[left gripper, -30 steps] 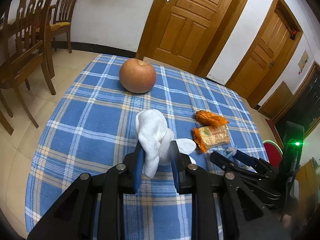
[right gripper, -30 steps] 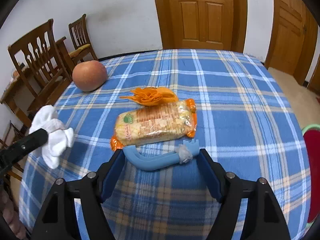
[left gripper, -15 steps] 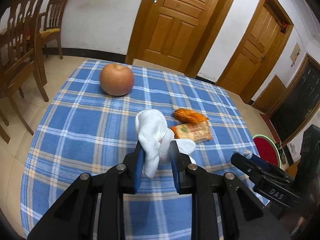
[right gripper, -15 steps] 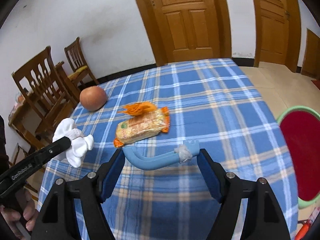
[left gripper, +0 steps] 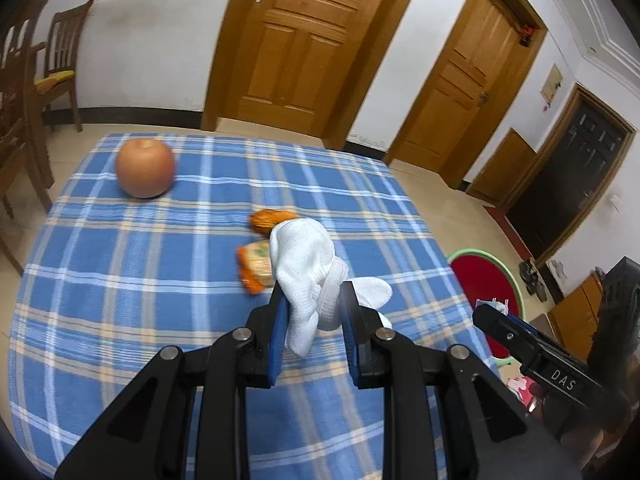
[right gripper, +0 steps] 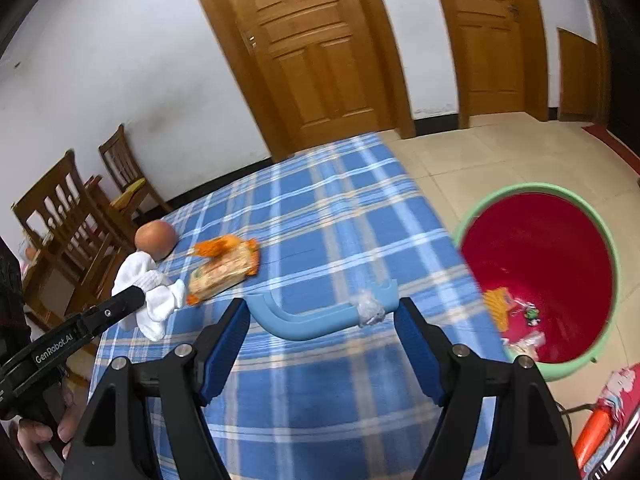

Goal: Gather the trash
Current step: 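Carry the white cloth and blue handle over the red bucket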

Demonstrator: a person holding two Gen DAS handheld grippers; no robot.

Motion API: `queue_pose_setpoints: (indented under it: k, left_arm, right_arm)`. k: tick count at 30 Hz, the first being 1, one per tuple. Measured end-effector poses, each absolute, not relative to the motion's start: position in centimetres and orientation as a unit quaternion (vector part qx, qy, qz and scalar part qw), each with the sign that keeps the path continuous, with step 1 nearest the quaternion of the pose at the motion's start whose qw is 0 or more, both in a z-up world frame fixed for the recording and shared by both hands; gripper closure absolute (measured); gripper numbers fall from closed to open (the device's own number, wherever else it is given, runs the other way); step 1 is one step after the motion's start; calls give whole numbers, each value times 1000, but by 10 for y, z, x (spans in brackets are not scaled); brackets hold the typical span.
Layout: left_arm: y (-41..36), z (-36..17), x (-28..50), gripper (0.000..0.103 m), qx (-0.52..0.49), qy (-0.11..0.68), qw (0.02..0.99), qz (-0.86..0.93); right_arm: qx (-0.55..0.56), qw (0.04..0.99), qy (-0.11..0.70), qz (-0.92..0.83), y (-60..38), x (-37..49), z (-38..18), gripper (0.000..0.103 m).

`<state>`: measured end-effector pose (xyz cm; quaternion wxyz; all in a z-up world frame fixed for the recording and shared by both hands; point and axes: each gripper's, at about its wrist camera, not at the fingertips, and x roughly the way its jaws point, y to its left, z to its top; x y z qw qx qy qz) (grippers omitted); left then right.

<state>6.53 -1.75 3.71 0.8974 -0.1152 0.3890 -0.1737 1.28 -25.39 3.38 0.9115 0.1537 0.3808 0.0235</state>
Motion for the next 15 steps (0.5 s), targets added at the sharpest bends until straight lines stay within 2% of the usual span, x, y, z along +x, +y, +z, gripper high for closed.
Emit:
queue_pose_setpoints:
  k: [15]
  left_arm:
    - [-91, 49, 66, 79, -75, 390, 889, -226]
  right_arm:
    - [198, 915, 350, -39, -327, -19, 41, 26]
